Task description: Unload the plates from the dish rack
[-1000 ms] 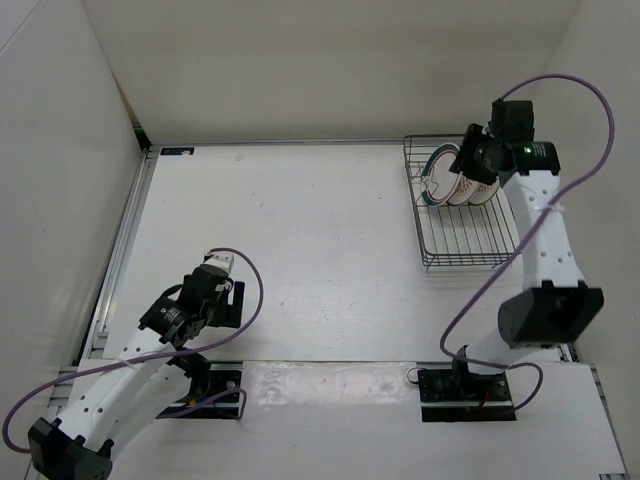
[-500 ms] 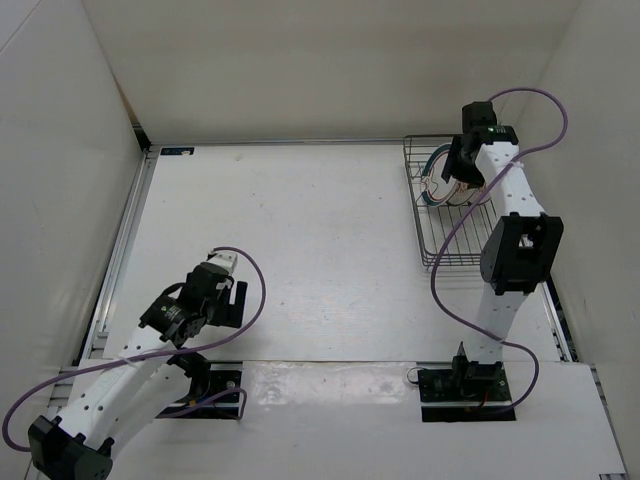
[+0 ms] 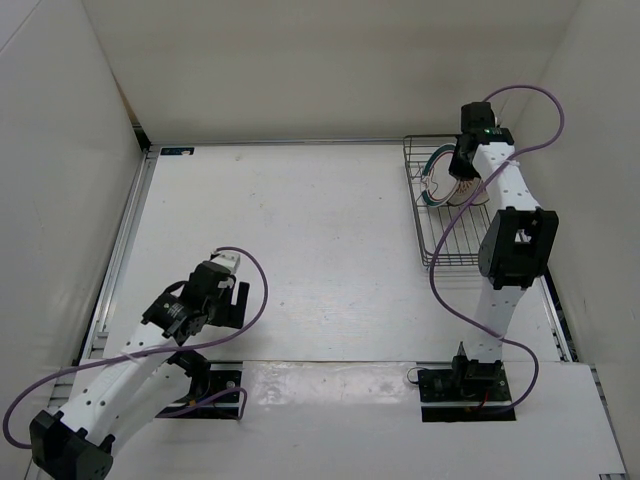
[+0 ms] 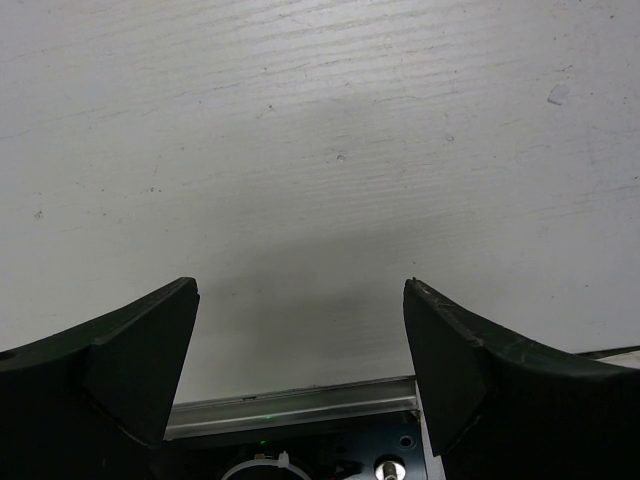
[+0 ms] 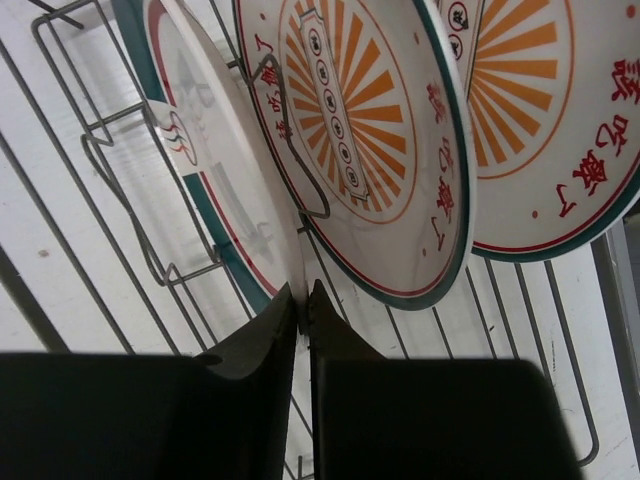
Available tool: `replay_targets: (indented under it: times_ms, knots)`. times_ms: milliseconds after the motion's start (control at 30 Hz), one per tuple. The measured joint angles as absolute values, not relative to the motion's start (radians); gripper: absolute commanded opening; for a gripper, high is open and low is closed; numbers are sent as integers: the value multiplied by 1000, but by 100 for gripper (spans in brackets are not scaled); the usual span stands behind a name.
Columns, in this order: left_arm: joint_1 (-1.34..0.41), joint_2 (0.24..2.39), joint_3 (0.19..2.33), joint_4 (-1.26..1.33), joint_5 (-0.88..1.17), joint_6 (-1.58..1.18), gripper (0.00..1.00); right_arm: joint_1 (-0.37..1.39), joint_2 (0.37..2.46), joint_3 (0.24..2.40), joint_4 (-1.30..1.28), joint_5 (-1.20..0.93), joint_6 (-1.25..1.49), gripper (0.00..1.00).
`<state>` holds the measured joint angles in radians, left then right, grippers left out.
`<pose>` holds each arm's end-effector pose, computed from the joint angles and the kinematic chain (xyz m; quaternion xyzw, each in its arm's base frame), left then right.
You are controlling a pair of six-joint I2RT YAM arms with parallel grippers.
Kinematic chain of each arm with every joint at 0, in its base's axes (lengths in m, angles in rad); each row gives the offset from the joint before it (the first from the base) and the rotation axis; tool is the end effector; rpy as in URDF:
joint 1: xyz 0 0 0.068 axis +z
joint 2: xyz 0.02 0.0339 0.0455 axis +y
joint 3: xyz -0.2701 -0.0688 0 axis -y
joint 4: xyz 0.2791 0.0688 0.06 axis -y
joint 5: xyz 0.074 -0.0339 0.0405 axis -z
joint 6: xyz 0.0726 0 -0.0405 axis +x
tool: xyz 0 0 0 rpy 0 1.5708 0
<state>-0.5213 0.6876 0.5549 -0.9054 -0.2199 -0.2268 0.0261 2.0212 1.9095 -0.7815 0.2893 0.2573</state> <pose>0.1548 -0.0706 0.1827 0.1121 0.9528 0.0029 0.2822 0.5120 -0.0074 0.2733 0.1552 0.9216 -0.0881 0.3448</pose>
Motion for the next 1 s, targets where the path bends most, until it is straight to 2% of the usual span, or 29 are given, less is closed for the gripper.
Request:
replay_targets:
  times_ms: [67,100,633,833,1000]
  knots:
    - [-521,694,555,-905,-220,-226,95,22,2029,1914,-787,292,253,5]
    - [-521,696,555,-905,-219,-226,95,22,2032,1920,-789,292,252,0]
    - [-521,728,555,-905,-175,-225,96,33,1990,1974,-836,332,256,0]
    - [-521,731,555,-906,-172,-226,96,43,1732,1873,-867,298,277,0]
    - [-521,727,555,-906,-172,-226,96,114,1338,1495,-783,116,338,0]
